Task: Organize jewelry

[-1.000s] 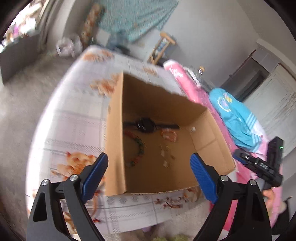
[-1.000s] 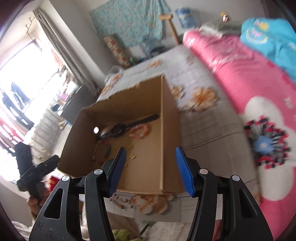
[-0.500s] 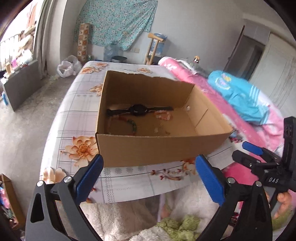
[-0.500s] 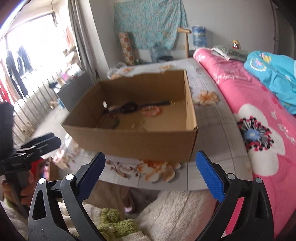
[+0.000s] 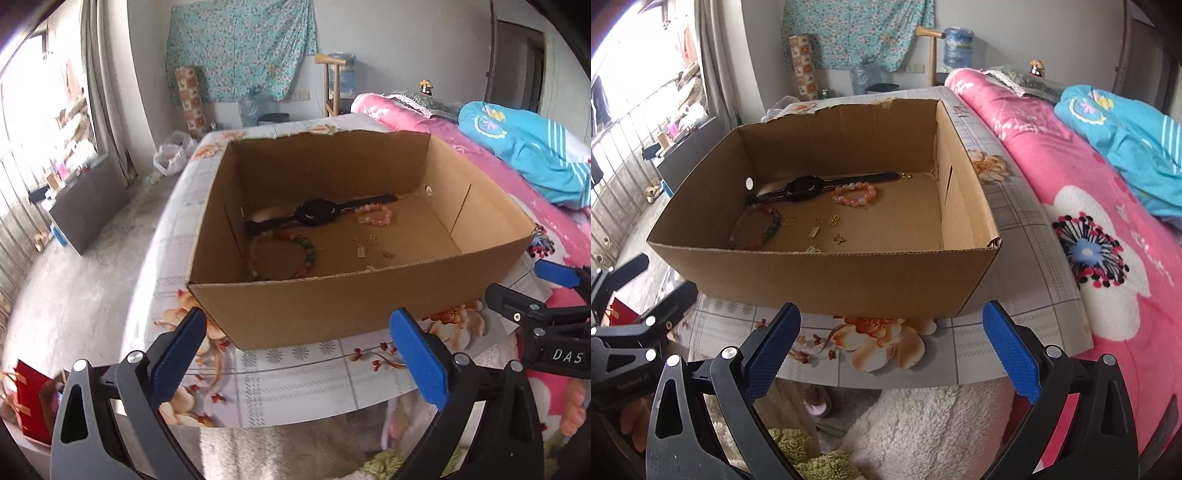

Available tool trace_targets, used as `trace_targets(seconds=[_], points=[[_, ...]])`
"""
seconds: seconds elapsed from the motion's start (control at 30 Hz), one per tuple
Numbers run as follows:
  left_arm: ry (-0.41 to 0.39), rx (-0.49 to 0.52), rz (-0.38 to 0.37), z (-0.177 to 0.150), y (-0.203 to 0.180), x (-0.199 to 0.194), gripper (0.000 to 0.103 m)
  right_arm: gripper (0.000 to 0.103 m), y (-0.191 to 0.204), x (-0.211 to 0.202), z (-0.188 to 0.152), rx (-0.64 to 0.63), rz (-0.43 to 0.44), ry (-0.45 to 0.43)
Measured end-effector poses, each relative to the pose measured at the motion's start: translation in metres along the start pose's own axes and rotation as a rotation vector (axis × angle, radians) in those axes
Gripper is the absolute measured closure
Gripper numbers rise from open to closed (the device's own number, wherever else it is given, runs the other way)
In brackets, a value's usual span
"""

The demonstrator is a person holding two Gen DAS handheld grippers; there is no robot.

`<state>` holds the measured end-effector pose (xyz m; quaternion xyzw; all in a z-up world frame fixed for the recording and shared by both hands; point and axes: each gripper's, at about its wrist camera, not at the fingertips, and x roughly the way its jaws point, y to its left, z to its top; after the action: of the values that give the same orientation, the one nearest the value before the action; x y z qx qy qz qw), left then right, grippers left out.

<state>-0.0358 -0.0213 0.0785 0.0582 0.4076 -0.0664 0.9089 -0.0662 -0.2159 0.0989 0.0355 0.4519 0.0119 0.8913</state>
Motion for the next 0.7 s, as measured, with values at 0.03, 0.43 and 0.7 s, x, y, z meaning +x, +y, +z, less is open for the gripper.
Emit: trace_targets(seconds=[0.03,0.43,0.7], points=[[0.022,-0.027,-0.018,0.001,0.002,0.005,0.005,0.008,0.000,0.000,0.001,0.006,-0.005,0.000],[0.188,-0.095,-0.021,0.004,0.002,0.025,0.006,0.008,0.005,0.009,0.009,0.027,0.001,0.029],[0.214,-0.116,0.006,0.006,0.005,0.026,0.006,0.008,0.012,0.006,0.009,0.020,0.028,0.029]])
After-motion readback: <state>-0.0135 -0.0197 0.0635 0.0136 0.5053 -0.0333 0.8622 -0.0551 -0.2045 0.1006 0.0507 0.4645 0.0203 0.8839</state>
